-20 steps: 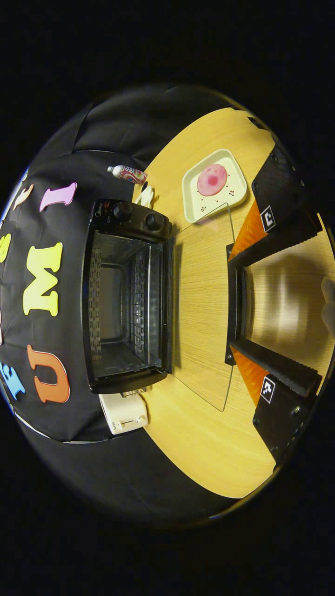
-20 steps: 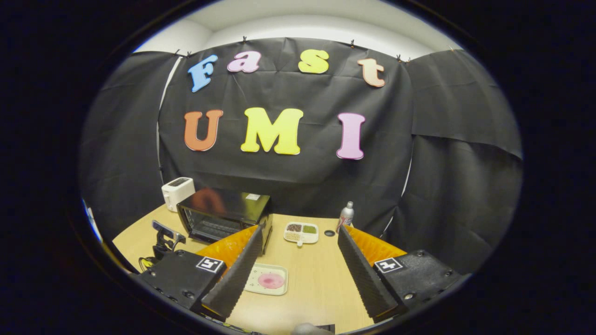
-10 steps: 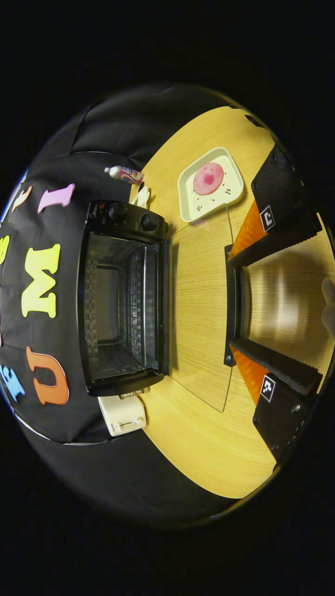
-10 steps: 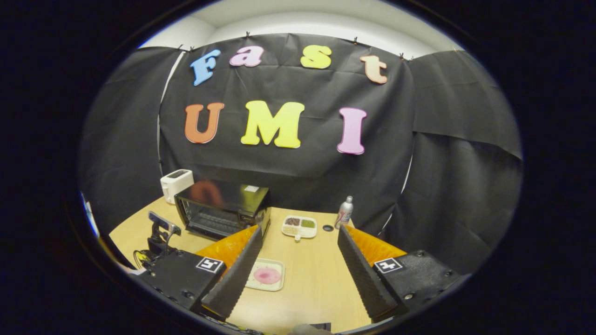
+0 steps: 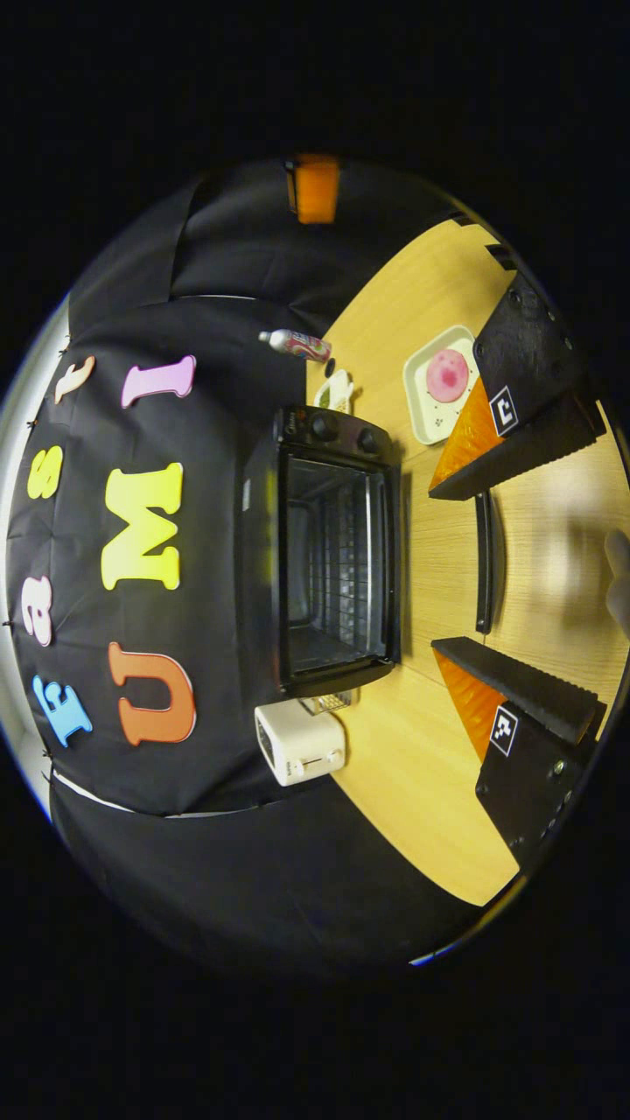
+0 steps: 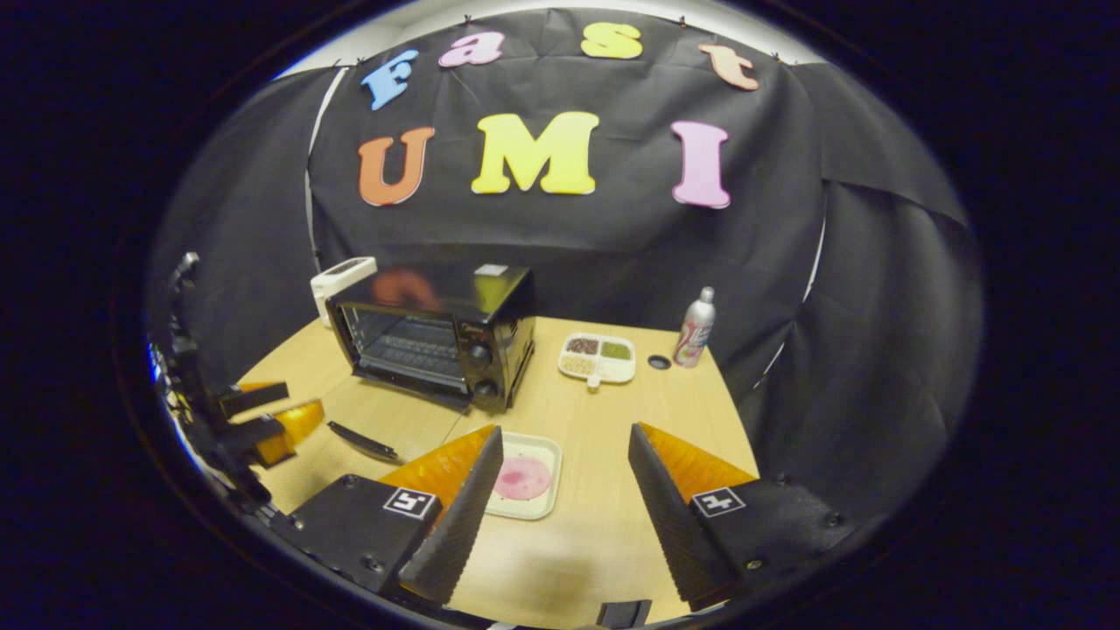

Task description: Open the electric oven with the left hand, put the food in, and close the electric oven.

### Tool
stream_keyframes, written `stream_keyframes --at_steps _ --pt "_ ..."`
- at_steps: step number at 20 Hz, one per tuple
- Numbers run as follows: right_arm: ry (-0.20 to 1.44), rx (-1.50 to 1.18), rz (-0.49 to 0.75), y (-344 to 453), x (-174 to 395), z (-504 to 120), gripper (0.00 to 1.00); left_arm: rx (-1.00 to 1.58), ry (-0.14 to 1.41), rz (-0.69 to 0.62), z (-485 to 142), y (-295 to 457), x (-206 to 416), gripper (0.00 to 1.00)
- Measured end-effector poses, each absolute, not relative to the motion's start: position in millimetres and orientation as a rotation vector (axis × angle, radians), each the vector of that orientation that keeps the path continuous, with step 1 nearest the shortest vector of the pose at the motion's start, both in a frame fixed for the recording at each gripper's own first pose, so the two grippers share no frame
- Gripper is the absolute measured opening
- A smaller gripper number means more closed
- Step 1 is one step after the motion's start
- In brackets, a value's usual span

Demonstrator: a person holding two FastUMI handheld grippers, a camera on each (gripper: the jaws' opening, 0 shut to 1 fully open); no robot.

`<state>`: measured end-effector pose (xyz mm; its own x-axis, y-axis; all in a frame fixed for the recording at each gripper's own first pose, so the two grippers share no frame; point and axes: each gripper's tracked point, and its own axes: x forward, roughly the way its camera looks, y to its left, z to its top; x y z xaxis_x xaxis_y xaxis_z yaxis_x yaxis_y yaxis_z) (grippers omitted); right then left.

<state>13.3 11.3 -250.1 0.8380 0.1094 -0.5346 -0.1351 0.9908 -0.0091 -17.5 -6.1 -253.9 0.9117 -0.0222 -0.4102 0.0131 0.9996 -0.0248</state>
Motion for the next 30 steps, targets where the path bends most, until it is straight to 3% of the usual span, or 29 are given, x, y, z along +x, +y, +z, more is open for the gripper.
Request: stream_keyframes --at_steps 3,7,13,14,18,20,21,24,25,30 --pt "0.696 0.003 0.168 16.3 29.1 -307.5 0.86 -0.026 0.366 0.017 -208.8 -6.7 -29.4 0.95" --pt "0.854 0.033 0.21 22.2 49.0 -372.6 0.63 -0.035 0.322 0.084 -167.4 -8.8 -44.6 0.95" --pt "0.988 0.079 0.298 28.7 82.4 -431.7 0.56 -0.05 0.332 0.216 -154.8 -22.7 -68.8 0.95" --pt "1.007 0.09 0.304 29.6 86.8 -436.2 0.44 -0.046 0.335 0.234 -156.1 -24.3 -70.5 0.95" --pt "1.098 0.132 0.329 31.5 92.8 -446.1 0.23 -0.058 0.353 0.299 -157.4 -30.8 -82.2 0.95" --pt "1.147 0.15 0.328 31.1 92.9 -446.1 0.19 -0.066 0.351 0.325 -156.2 -31.8 -85.1 0.95" --pt "1.177 0.166 0.318 31.9 93.4 -447.0 0.23 -0.072 0.353 0.334 -155.6 -31.7 -85.5 0.95" --pt "1.254 0.262 0.283 33.6 94.4 -447.7 0.11 -0.082 0.36 0.344 -157.5 -29.2 -86.7 0.95" --pt "1.272 0.302 0.282 34.3 95.9 -447.3 0.13 -0.082 0.357 0.342 -157.0 -28.6 -85.9 0.95" --pt "1.355 0.466 0.289 33.1 94.7 -447.9 0.04 -0.089 0.347 0.292 -161.7 -22.3 -77.9 0.95"
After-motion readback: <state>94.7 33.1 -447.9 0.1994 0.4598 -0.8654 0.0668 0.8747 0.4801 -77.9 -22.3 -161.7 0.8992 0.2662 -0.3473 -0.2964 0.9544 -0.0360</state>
